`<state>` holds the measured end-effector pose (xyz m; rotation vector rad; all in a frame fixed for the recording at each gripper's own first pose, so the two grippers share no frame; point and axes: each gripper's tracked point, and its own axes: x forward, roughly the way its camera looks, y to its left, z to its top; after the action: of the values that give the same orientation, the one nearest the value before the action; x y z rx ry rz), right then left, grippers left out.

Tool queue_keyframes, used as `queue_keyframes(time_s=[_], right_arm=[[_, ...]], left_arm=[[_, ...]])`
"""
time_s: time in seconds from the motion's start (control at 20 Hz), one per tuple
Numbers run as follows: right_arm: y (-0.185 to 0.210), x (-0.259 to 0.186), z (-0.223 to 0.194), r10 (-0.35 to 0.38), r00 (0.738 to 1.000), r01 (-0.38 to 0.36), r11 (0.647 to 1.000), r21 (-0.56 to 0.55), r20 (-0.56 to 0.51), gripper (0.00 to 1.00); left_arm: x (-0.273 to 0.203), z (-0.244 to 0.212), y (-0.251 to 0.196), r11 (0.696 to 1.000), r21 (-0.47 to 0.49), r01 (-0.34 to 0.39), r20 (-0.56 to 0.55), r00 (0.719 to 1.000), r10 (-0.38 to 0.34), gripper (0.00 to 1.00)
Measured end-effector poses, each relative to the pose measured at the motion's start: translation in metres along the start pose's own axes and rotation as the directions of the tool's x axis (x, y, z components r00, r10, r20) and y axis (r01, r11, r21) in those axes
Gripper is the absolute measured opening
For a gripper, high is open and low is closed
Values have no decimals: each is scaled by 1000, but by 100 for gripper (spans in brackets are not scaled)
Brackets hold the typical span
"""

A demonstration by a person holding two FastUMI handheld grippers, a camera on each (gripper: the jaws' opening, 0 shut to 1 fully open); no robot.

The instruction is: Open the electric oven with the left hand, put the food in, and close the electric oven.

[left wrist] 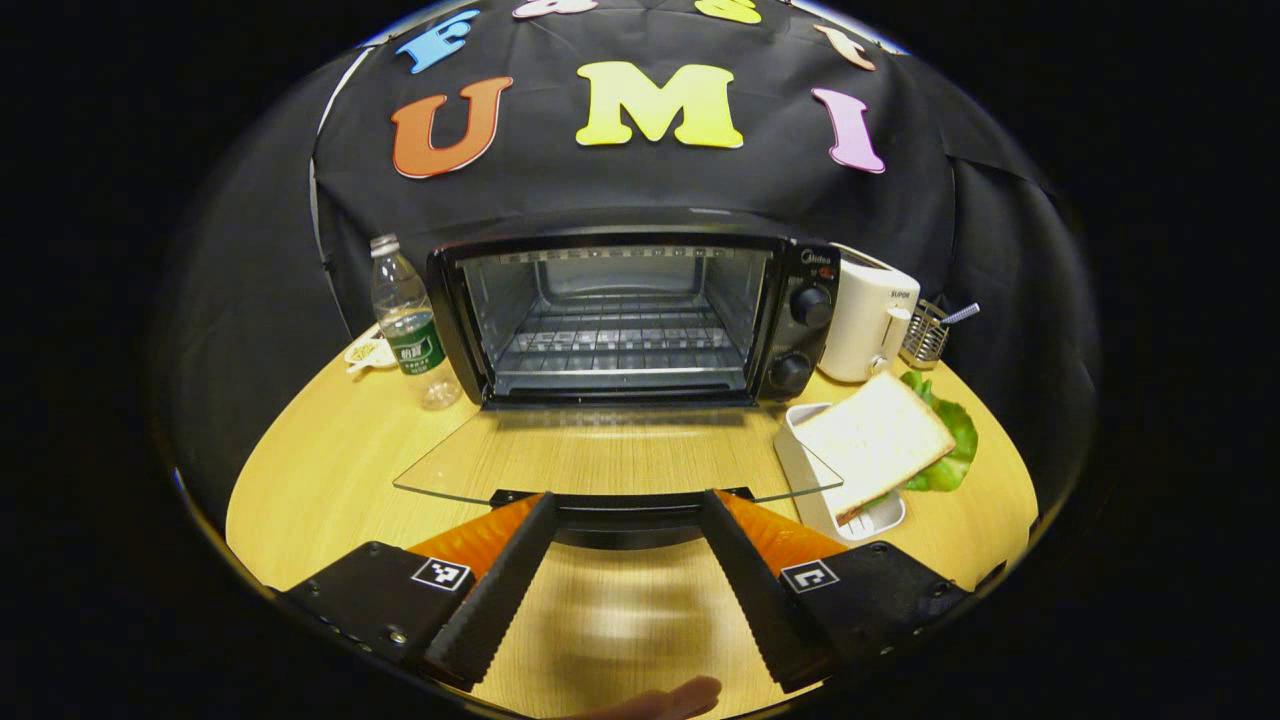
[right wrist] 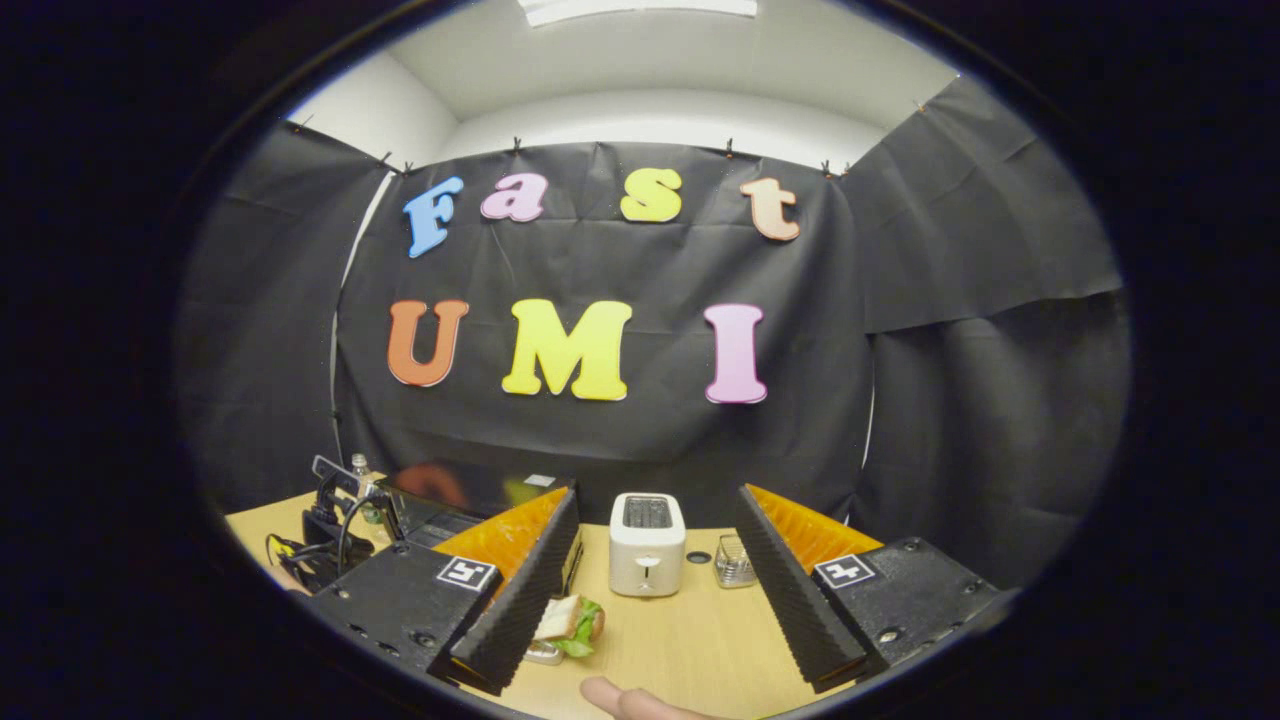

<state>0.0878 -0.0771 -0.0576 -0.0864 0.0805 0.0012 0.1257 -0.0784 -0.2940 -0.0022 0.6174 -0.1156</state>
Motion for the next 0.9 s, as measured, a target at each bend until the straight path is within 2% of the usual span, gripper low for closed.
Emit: queue_keyframes(time_s=[0.05, 0.1, 0.15, 0.3, 0.35, 0.4, 0.45, 0.7, 0.75, 0.8, 0.85, 0.9], right_arm=[[1, 1, -2, -1, 1000, 1, 1000, 0, -7, 91], [2, 1, -5, 1, 1000, -1, 1000, 2, -14, 91], [3, 2, -6, 4, 1000, -4, 1000, 5, -22, 100], [3, 6, -14, 9, 999, -9, 1000, 14, -48, 100], [3, 8, -16, 8, 999, -7, 1000, 13, -54, 100], [2, 9, -18, 6, 998, -6, 1000, 12, -59, 90], [1, 10, -19, 7, 998, -6, 1000, 15, -65, 100], [1, 25, -36, 15, 993, -12, 999, 31, -119, 100], [6, 29, -41, 41, 989, -35, 998, 50, -140, 90], [11, 33, -49, 72, 983, -62, 996, 65, -171, 100], [15, 37, -57, 98, 975, -83, 993, 82, -200, 91], [16, 41, -65, 122, 965, -102, 990, 95, -231, 100]], left_arm=[[2, -6, -1, 1000, 5, 0, -15, 1000, 0, 96], [6, -15, -3, 1000, 13, 1, -32, 999, -1, 95], [10, -23, -4, 1000, 11, 2, -53, 999, -1, 95], [18, -43, -8, 1000, -16, 0, -95, 995, -2, 95], [18, -42, -8, 1000, -18, 0, -85, 996, -1, 95], [18, -40, -8, 1000, -17, 0, -73, 997, -1, 95], [17, -38, -9, 1000, -21, -1, -69, 998, -1, 95], [2, -27, -9, 999, -50, 6, 0, 1000, -6, 93], [-4, -20, -9, 998, -56, 12, 28, 1000, -10, 94], [-12, -13, -7, 998, -62, 18, 64, 998, -14, 94], [-20, -5, -6, 998, -65, 19, 102, 995, -12, 93], [-29, 4, -4, 998, -66, 17, 143, 990, -8, 93]])
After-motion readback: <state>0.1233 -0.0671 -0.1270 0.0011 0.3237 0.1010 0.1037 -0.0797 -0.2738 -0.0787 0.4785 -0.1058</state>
